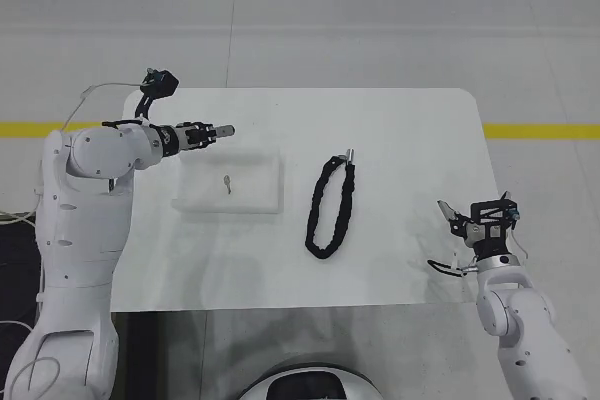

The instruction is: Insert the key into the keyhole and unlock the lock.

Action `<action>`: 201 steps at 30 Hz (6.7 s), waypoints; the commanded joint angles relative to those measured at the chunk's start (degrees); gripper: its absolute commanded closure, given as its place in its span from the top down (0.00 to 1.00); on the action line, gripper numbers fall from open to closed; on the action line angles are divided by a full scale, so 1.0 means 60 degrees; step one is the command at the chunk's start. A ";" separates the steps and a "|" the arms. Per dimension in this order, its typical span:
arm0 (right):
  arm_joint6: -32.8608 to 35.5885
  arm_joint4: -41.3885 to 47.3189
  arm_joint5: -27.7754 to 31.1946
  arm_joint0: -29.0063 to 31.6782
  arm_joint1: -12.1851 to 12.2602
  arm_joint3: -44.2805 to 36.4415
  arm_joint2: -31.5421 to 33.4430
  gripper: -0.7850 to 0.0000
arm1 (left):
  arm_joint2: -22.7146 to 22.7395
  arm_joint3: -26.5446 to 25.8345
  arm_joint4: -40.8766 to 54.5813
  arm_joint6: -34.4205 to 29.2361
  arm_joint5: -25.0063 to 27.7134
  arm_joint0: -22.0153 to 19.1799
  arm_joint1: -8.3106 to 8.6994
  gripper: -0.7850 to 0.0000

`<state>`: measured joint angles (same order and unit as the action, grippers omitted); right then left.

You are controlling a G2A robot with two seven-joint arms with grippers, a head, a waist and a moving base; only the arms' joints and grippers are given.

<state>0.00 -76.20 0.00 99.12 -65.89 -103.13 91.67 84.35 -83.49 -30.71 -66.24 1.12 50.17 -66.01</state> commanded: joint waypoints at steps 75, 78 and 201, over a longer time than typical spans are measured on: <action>0.0000 0.0000 0.0000 0.0000 0.0000 0.0000 0.0000 1.00 | -0.0027 -0.0425 0.1066 -0.1610 0.0095 -0.0397 0.0315 0.00; 0.0000 0.0000 0.0000 0.0000 0.0000 0.0000 0.0000 1.00 | 0.0984 0.0300 0.3948 -0.1267 0.1256 0.0316 0.0340 0.00; 0.9822 1.3177 0.4142 -0.4030 -0.1961 0.1457 -0.0381 0.00 | 0.1359 0.2824 0.7926 -0.2418 0.2638 0.0391 0.0340 0.00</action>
<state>59.17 -0.68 23.02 74.82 -77.71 -95.05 89.49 92.51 -66.55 16.84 -80.75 16.95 52.51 -63.97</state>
